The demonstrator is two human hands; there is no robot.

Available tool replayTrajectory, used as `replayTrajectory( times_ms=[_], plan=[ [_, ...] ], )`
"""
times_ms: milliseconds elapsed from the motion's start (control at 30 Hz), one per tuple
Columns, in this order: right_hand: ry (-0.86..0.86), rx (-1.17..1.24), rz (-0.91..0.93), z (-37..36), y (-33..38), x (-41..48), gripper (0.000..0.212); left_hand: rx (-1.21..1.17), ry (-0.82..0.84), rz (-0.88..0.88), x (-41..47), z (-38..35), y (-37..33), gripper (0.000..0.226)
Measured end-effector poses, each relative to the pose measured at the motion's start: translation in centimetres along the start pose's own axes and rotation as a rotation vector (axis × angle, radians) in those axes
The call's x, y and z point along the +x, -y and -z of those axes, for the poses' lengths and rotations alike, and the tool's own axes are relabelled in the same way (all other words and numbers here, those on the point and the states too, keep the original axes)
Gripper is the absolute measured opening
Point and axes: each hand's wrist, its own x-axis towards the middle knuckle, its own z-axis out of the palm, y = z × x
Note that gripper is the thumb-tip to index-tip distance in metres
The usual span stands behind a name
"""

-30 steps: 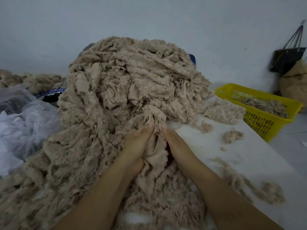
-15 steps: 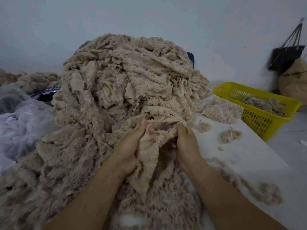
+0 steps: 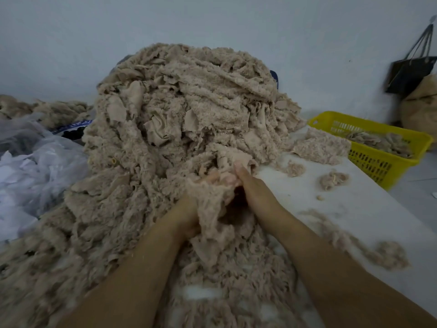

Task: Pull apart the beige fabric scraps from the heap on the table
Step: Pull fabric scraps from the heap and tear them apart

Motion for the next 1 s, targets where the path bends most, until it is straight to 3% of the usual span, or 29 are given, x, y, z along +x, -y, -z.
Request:
replayTrajectory(
  times_ms=[100,200,333,433,500,567,667,733,800,900,1000],
  plan=[
    [0.111,0.223,-0.03,-0.1,0.4,-0.4,0.046,0.246,0.121,-0.059,-0.5,-1.5,-0.7,0.013],
    [0.087,0.417,-0.055,0.2,0.5,-0.5,0.046,0.402,0.1,-0.056,0.0,-1.2,-0.4,0.021],
    [-0.211,0.634,-0.046,1.8,0.7,0.4,0.041,0.343,0.1,-0.043,-0.1,-0.6,-0.7,0.026],
    [-0.227,0.703,-0.074,2.2,0.5,0.7,0.05,0.105,-0.121,-0.059,0.7,-0.5,-0.7,0.03],
    [-0.077,0.569,-0.035,1.4,0.5,0.3,0.064,-0.101,-0.339,-0.093,1.3,0.0,-0.9,0.024],
    [0.09,0.124,0.046,0.1,0.7,-0.6,0.063,-0.265,-0.428,-0.124,1.5,0.7,-1.4,0.02],
    [0.25,-0.361,0.195,-1.2,0.2,-1.3,0.024,-0.33,-0.526,-0.14,1.7,1.5,-1.7,0.027],
    [0.206,-0.404,0.253,-1.0,-0.3,-1.1,0.026,-0.409,-0.495,-0.129,1.8,1.4,-1.8,0.029],
    [0.064,-0.275,0.216,-0.5,0.0,-1.1,0.025,-0.407,-0.451,-0.112,1.9,1.1,-1.8,0.028],
    [-0.034,-0.071,0.232,0.2,0.7,-1.1,0.023,-0.247,-0.367,-0.135,2.0,0.7,-1.1,0.042],
    [-0.069,-0.148,0.343,0.1,0.7,-0.9,0.02,0.053,-0.183,-0.192,1.6,0.0,-0.5,0.057]
  ],
)
